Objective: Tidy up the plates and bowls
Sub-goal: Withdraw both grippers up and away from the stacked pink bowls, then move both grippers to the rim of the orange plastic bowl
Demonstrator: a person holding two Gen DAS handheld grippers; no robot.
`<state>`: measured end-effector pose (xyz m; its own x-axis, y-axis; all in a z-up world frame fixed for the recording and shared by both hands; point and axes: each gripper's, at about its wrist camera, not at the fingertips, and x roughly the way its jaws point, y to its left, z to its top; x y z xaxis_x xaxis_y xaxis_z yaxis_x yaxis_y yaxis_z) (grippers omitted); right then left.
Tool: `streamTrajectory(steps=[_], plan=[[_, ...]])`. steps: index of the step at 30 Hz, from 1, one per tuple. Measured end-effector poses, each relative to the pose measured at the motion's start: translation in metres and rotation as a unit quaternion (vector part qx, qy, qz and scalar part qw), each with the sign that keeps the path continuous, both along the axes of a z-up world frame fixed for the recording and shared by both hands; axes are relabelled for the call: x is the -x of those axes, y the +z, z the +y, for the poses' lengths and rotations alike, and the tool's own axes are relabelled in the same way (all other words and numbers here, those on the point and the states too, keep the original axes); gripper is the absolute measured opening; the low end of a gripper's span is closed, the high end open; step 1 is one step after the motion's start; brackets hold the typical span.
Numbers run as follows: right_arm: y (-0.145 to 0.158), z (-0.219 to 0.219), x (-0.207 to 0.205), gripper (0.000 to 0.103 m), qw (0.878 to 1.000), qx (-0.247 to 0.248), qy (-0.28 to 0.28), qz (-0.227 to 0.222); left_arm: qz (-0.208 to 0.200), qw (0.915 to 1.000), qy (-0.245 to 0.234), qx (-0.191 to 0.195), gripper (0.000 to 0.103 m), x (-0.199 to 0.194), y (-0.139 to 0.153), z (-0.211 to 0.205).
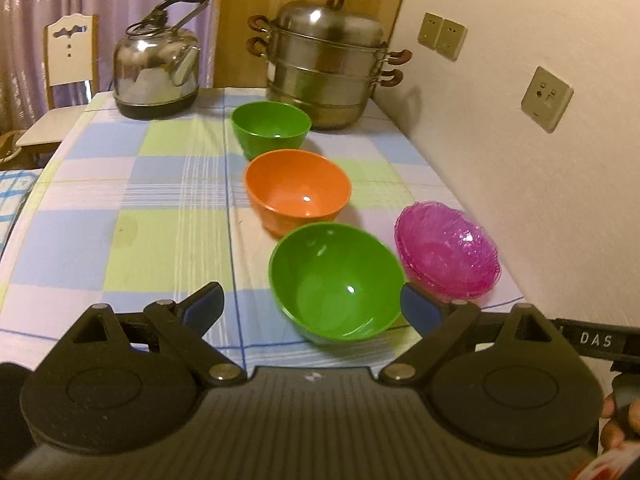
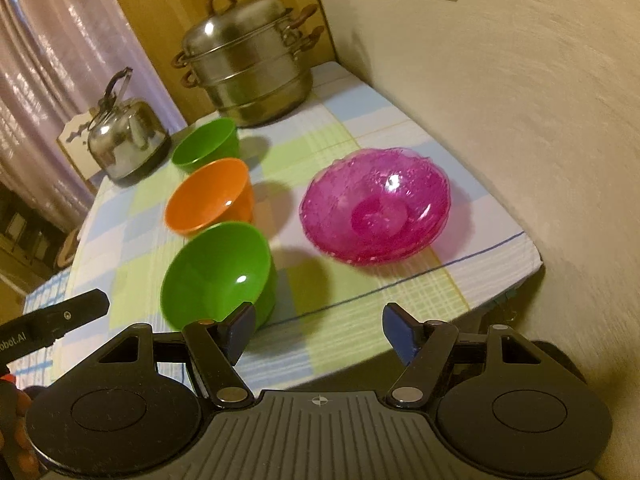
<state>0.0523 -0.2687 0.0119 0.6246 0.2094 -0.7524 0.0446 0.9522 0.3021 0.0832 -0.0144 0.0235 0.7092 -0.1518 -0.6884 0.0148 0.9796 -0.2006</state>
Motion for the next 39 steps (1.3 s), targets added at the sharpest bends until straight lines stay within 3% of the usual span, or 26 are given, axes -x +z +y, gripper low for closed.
streamTrajectory(steps=[14,39], plan=[[-0.008,0.027,0.023,0.070,1.000,-0.005,0.022,0.006,0.002,0.9999,0.014,0.005,0.094,0.029,-0.001,0.006],[-0.016,0.032,0.015,0.070,1.000,-0.010,0.023,0.016,0.021,0.9994,0.013,0.023,0.094,0.017,-0.015,0.008]])
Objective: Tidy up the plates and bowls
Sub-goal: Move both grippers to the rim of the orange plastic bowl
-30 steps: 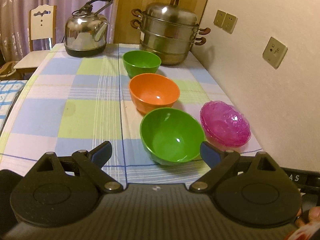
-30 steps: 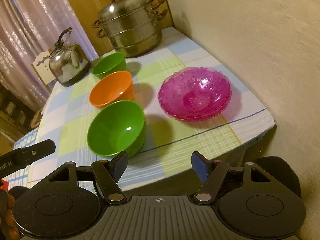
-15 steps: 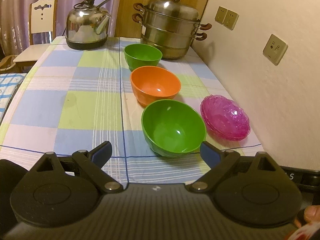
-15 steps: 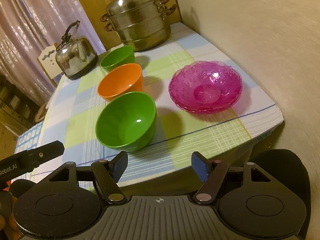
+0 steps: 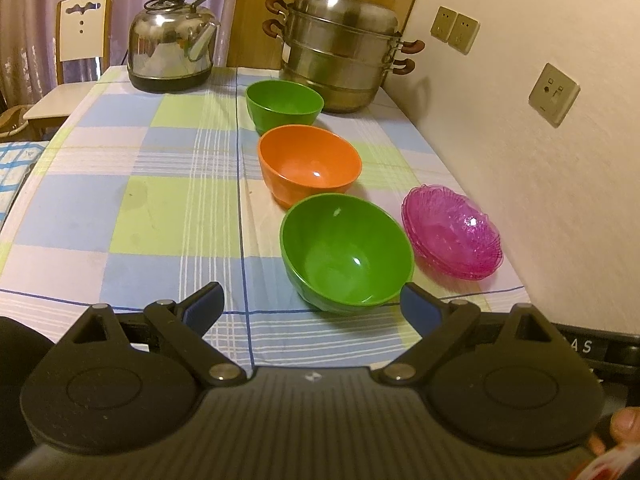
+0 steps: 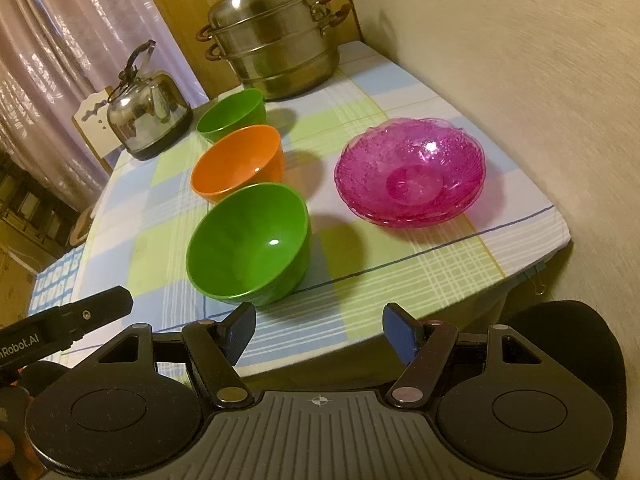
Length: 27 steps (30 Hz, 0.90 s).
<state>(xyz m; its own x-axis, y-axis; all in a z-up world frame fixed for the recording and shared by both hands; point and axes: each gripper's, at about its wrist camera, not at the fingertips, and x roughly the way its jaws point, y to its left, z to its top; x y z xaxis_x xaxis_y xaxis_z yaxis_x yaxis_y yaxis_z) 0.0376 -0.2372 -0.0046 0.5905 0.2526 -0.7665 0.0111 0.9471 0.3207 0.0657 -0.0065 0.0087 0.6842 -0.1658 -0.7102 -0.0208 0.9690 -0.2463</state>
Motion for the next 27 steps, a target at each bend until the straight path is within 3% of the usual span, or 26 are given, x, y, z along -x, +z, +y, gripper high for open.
streamTrajectory(steps=[27], plan=[[-0.002,0.001,-0.047,0.070,1.000,-0.007,0.003,-0.008,0.015,0.9996,0.007,0.023,0.093,-0.055,-0.015,0.018]])
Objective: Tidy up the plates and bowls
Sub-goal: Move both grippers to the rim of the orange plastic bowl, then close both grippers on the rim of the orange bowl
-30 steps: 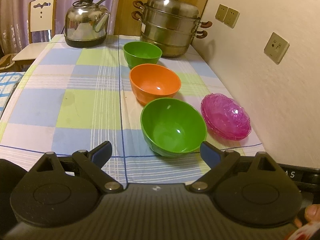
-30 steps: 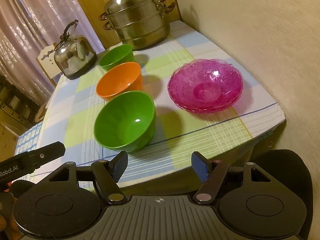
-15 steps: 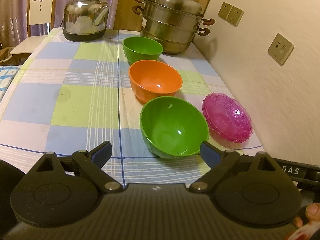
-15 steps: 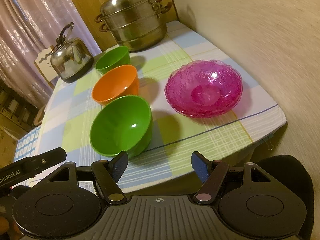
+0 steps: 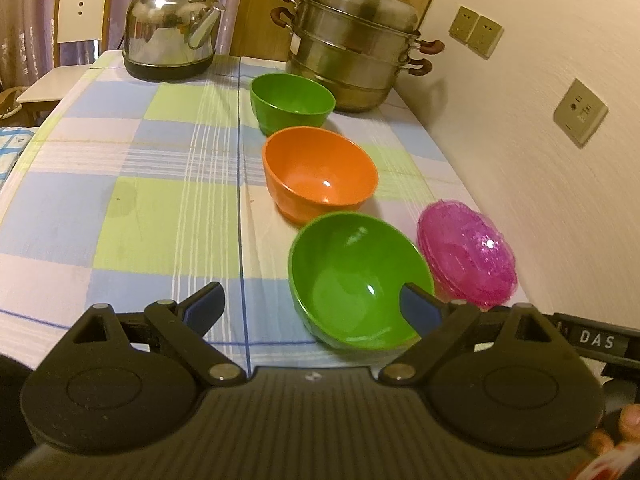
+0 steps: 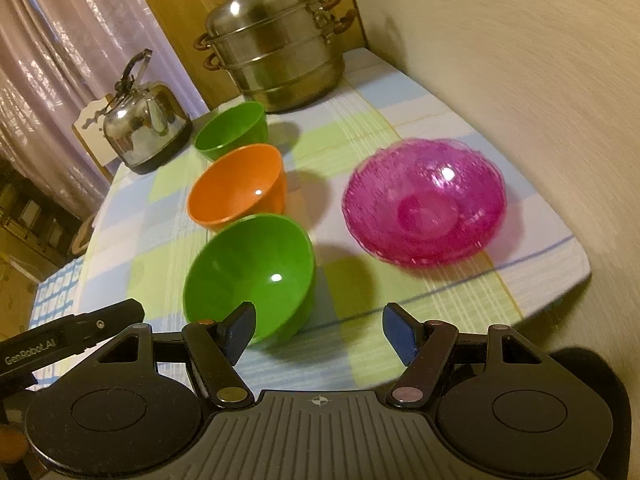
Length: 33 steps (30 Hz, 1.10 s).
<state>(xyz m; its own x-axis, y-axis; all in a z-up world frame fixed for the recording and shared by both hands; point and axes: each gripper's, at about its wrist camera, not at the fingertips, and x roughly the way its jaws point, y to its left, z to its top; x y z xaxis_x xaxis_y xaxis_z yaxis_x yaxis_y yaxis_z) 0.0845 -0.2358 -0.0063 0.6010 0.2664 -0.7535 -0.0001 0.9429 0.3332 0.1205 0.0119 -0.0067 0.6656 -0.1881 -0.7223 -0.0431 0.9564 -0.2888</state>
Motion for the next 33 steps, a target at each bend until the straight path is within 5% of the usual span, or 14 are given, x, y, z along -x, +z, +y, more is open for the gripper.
streamTrajectory(steps=[17,26,33], plan=[[-0.006,0.026,-0.114,0.070,0.999,0.003,0.050,-0.016,0.017,0.9990,0.031,0.029,0.089,-0.111,-0.019,0.039],[-0.026,0.040,-0.186,0.069,0.997,0.002,0.075,0.002,0.038,0.9974,0.035,0.050,0.066,-0.172,-0.046,0.053],[-0.056,0.048,-0.229,0.055,0.996,-0.007,0.082,0.043,0.058,0.9971,0.014,0.048,0.045,-0.206,-0.067,0.047]])
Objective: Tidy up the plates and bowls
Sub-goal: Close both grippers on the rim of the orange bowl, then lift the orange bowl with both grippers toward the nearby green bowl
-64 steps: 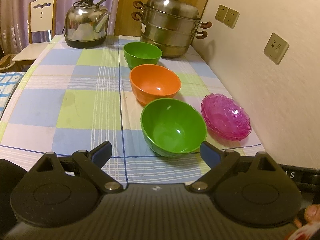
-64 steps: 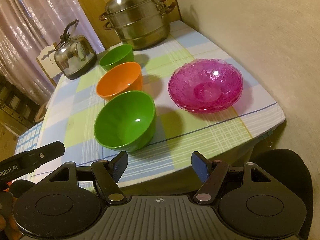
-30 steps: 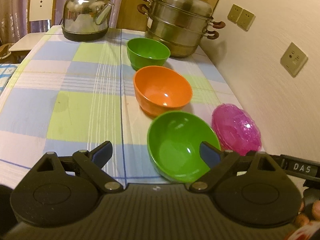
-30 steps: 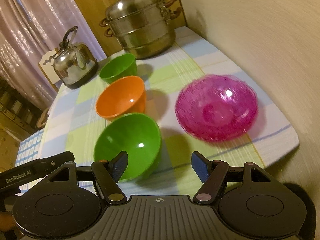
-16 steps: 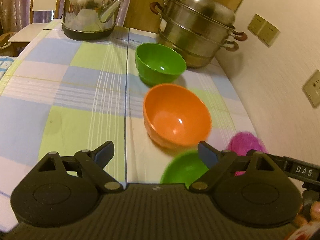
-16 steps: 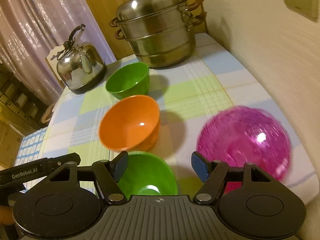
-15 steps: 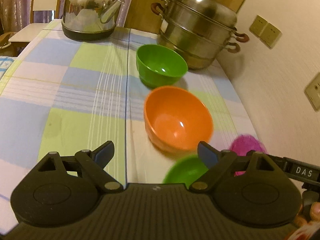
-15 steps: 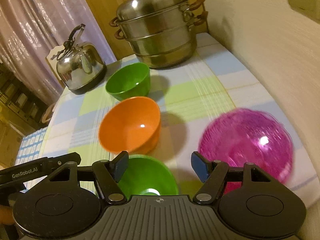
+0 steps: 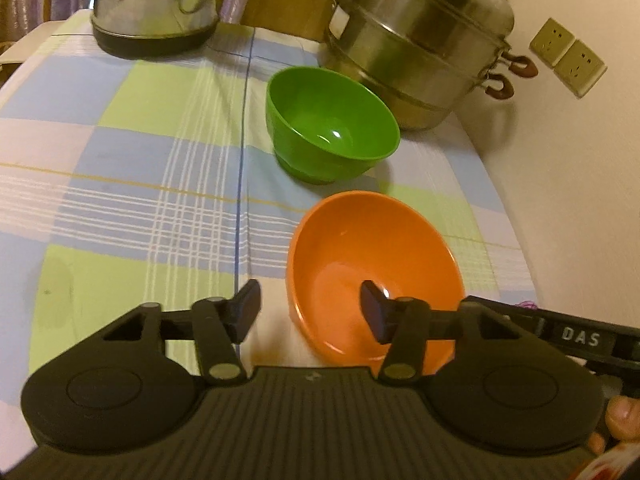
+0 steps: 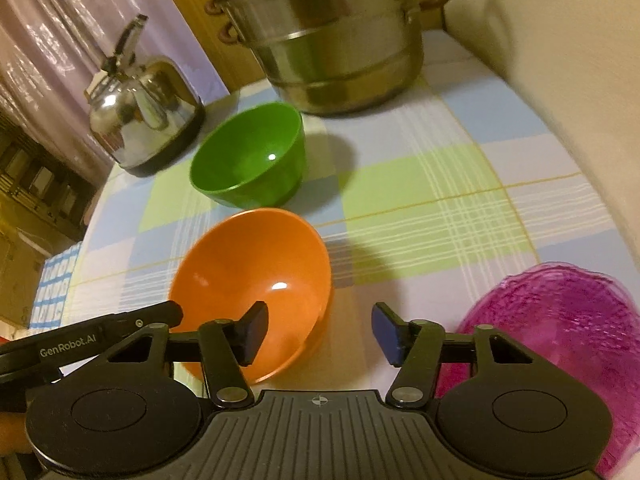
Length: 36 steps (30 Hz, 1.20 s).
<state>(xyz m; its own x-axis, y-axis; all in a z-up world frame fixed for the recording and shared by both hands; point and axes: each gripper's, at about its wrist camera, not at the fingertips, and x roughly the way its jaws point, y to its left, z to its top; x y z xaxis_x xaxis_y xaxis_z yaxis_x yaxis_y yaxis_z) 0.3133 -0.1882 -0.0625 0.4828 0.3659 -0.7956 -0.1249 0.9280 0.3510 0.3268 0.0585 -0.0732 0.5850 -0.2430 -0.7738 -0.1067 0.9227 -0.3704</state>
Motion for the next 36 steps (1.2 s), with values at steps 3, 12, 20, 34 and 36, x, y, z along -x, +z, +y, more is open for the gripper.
streamTrajectory(steps=[3,12,20,34,36], plan=[[-0.010,0.002,-0.012,0.051,1.000,0.000,0.003,0.012,0.004,0.9999,-0.008,-0.005,0.038,-0.011,-0.006,-0.002],[-0.024,0.009,-0.030,0.033,1.000,0.015,0.017,0.020,0.011,0.9996,-0.020,-0.018,0.018,-0.027,-0.016,-0.002],[-0.030,0.011,-0.033,0.018,0.999,0.021,0.019,0.026,0.016,0.9994,-0.022,-0.023,0.010,-0.030,-0.020,-0.001],[-0.030,0.016,-0.033,0.008,0.999,0.030,0.017,0.025,0.017,0.9988,-0.030,-0.034,0.006,-0.031,-0.015,-0.003],[-0.027,0.014,-0.032,0.008,0.999,0.027,0.014,0.022,0.015,0.9988,-0.031,-0.035,0.006,-0.032,-0.011,-0.004]])
